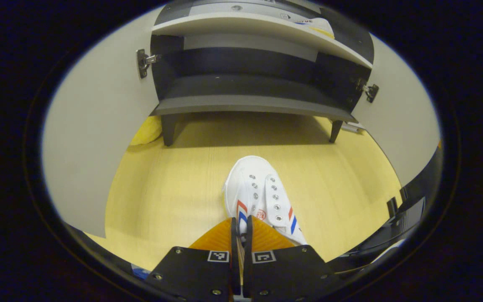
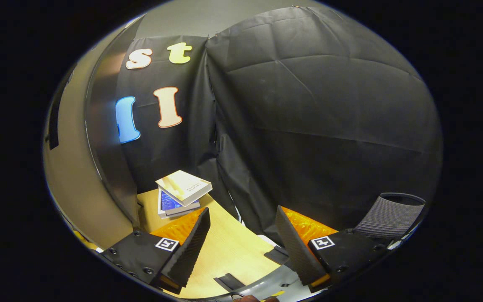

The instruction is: Grab one shoe with the right hand and put it into the shoe cabinet, grab the other shoe with the left hand and put it into the shoe cabinet; then close the right door with the right hand and the left door with the left hand.

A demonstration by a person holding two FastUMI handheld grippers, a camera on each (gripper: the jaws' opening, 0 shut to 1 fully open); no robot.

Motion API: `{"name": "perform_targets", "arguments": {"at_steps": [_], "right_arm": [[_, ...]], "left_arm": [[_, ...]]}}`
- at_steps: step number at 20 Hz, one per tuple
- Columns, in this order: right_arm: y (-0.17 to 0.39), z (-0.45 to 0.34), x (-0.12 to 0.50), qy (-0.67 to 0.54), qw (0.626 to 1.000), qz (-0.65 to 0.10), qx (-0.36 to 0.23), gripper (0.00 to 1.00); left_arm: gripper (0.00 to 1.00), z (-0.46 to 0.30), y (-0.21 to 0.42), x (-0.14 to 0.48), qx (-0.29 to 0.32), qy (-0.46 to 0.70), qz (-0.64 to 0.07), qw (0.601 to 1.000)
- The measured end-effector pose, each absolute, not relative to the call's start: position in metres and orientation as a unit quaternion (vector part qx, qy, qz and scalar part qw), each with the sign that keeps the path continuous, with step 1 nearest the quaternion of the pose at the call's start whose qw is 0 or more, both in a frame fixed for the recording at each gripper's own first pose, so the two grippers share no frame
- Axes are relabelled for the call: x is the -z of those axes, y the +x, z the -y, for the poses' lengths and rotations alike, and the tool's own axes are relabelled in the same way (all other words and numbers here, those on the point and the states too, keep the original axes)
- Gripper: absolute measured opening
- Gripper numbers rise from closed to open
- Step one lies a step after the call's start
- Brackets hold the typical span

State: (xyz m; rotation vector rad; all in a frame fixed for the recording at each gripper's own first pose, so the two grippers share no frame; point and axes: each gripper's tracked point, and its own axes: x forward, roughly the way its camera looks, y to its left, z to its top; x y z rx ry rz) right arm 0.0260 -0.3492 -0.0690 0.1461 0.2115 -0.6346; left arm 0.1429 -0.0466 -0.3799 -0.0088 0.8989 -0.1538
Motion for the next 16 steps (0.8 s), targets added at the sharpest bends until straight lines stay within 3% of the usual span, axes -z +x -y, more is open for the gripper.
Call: {"name": "perform_targets", "arguments": {"at_steps": [16], "right_arm": [[0.068,0.346,0.084,0.069,0.948,-0.118,0.288,0.98]], "left_arm": [[0.01,0.047,0.150,0.363,0.116,-0.023,-0.291,0.950]]}}
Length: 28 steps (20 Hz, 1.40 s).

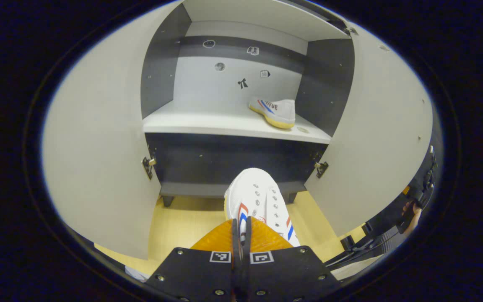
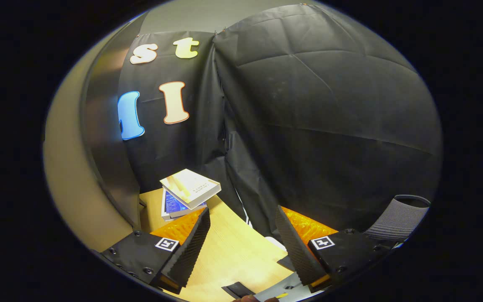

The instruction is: Grab one shoe with the right hand and put it into the shoe cabinet, grab the other shoe with the left hand and put it into the shoe cabinet; then close the right door with the right hand and the left door with the left hand.

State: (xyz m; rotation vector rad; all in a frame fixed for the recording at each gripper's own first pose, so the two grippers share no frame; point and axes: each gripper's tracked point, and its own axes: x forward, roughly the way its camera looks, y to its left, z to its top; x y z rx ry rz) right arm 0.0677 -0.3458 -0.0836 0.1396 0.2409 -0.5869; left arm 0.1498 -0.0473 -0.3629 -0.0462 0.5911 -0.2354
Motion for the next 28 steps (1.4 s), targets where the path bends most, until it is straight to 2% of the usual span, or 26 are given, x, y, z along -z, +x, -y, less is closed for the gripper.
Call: {"name": "perform_targets", "arguments": {"at_steps": [6,14,18,20,26,27,28], "right_arm": [[0.053,0.359,0.093,0.080,0.939,-0.126,0.311,0.98],[0.043,0.374,0.087,0.085,0.930,-0.119,0.336,0.98],[0.039,0.380,0.079,0.076,0.929,-0.109,0.346,0.98],[0.041,0.374,0.082,0.079,0.930,-0.119,0.337,0.98],[0.044,0.362,0.076,0.078,0.936,-0.111,0.325,0.98],[0.045,0.361,0.077,0.077,0.937,-0.112,0.322,0.93],[0.048,0.360,0.076,0.077,0.938,-0.113,0.319,0.98]], "left_arm": [[0.01,0.053,0.199,0.321,0.123,-0.017,-0.206,0.971],[0.01,0.016,0.260,0.278,0.080,0.019,-0.132,0.988],[0.01,0.005,0.326,0.244,0.071,0.043,-0.064,0.994],[0.00,0.008,0.349,0.259,0.082,0.037,-0.085,0.992],[0.01,0.008,0.348,0.260,0.087,0.056,-0.102,0.989],[0.01,0.007,0.349,0.258,0.084,0.062,-0.100,0.989],[0.01,0.004,0.350,0.257,0.078,0.070,-0.101,0.989]]}}
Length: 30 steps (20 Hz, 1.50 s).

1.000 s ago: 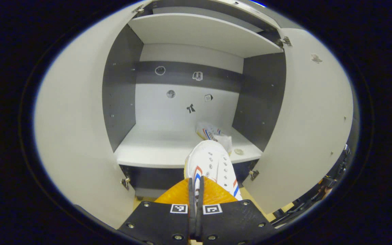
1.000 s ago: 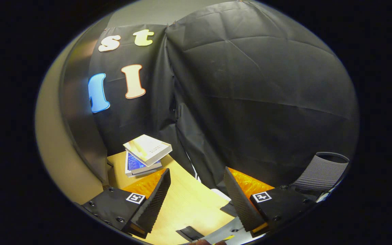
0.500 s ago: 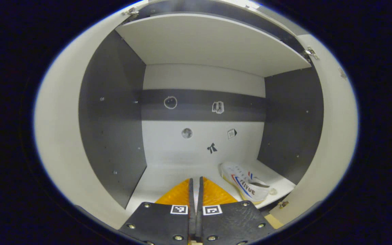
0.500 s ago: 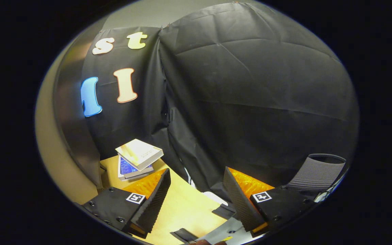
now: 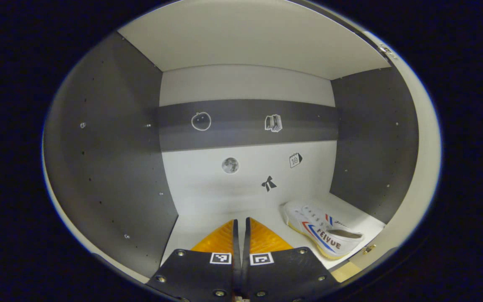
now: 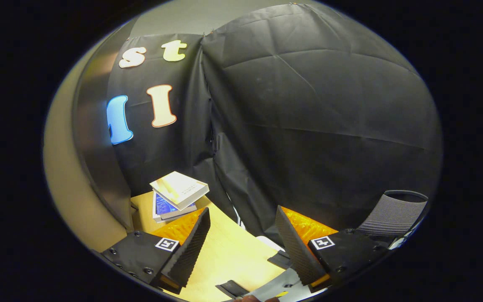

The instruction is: Grab one shoe with the right hand and put it into the shoe cabinet, grab the other shoe with the left hand and put it into the shoe cabinet; then close the right door with the right hand and the left door with the left hand.

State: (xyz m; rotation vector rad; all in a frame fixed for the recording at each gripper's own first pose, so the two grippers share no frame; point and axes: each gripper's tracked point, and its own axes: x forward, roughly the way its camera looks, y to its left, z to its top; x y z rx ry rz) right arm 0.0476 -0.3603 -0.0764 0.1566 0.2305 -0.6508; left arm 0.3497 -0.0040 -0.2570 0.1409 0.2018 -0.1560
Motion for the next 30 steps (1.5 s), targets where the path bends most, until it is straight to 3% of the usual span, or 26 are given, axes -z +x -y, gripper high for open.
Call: {"name": "perform_targets", "arguments": {"at_steps": [7,8,12,21,26,30], "right_arm": [[0.075,0.350,0.054,0.081,0.955,-0.093,0.270,0.98],[0.082,0.348,0.049,0.079,0.958,-0.090,0.260,0.98],[0.115,0.329,0.023,0.076,0.974,-0.078,0.197,0.98],[0.139,0.269,-0.057,0.079,0.993,-0.046,0.078,0.98],[0.125,0.254,-0.080,0.121,0.989,-0.055,0.064,0.98],[0.114,0.245,-0.105,0.127,0.990,-0.034,0.059,0.98]], "left_arm": [[0.00,-0.001,0.299,0.220,0.057,0.075,-0.074,0.993],[0.04,0.000,0.289,0.213,0.054,0.072,-0.069,0.994],[0.93,-0.007,0.250,0.196,0.018,0.058,-0.042,0.997],[0.93,-0.033,0.124,0.188,-0.048,0.042,-0.023,0.998],[0.93,-0.037,0.075,0.215,-0.056,0.045,-0.029,0.997],[0.93,-0.032,0.046,0.246,-0.029,0.029,-0.046,0.998]]}}
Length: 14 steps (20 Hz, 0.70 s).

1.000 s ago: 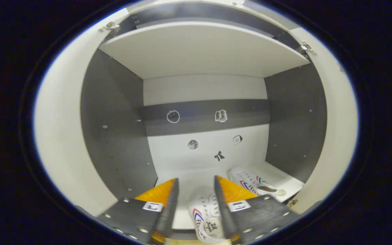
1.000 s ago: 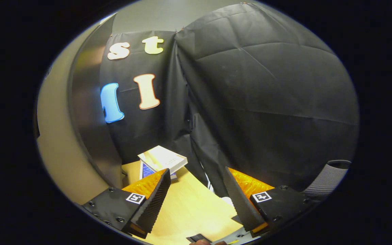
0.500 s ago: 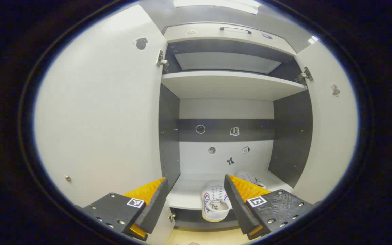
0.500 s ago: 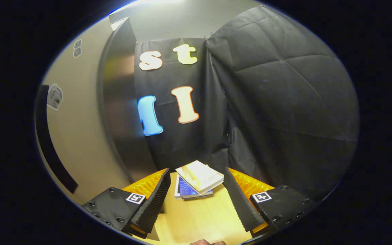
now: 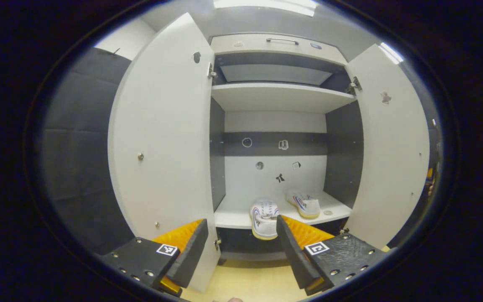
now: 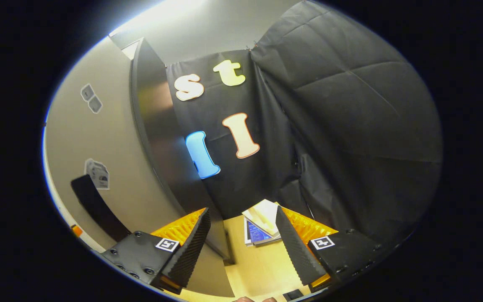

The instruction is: Grab one shoe with the right hand and put it into the shoe cabinet, grab the other shoe with the left hand and put it into the shoe cabinet; then close the right door with the right hand and the left door with the left hand.

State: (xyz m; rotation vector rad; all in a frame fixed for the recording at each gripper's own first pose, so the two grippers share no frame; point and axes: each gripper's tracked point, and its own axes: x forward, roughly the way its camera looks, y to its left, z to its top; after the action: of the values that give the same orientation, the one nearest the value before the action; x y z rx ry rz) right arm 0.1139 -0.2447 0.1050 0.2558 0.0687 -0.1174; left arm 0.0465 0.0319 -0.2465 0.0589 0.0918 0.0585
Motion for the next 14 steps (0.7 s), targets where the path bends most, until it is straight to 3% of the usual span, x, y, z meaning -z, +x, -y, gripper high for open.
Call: {"name": "perform_targets", "arguments": {"at_steps": [1,2,9,14], "right_arm": [[0.111,0.245,-0.108,0.117,0.991,-0.028,0.064,0.92],[0.108,0.242,-0.111,0.108,0.992,-0.022,0.065,0.98],[0.096,0.204,-0.121,0.065,0.996,0.001,0.055,0.98],[0.090,0.199,-0.124,0.036,0.995,0.018,0.094,0.97]], "left_arm": [[0.94,-0.029,0.041,0.252,-0.021,0.027,-0.052,0.998],[0.94,-0.026,0.037,0.258,-0.012,0.025,-0.058,0.998],[0.93,-0.014,0.008,0.273,0.041,0.007,-0.067,0.997],[0.93,-0.025,-0.006,0.276,0.058,0.015,-0.060,0.996]]}}
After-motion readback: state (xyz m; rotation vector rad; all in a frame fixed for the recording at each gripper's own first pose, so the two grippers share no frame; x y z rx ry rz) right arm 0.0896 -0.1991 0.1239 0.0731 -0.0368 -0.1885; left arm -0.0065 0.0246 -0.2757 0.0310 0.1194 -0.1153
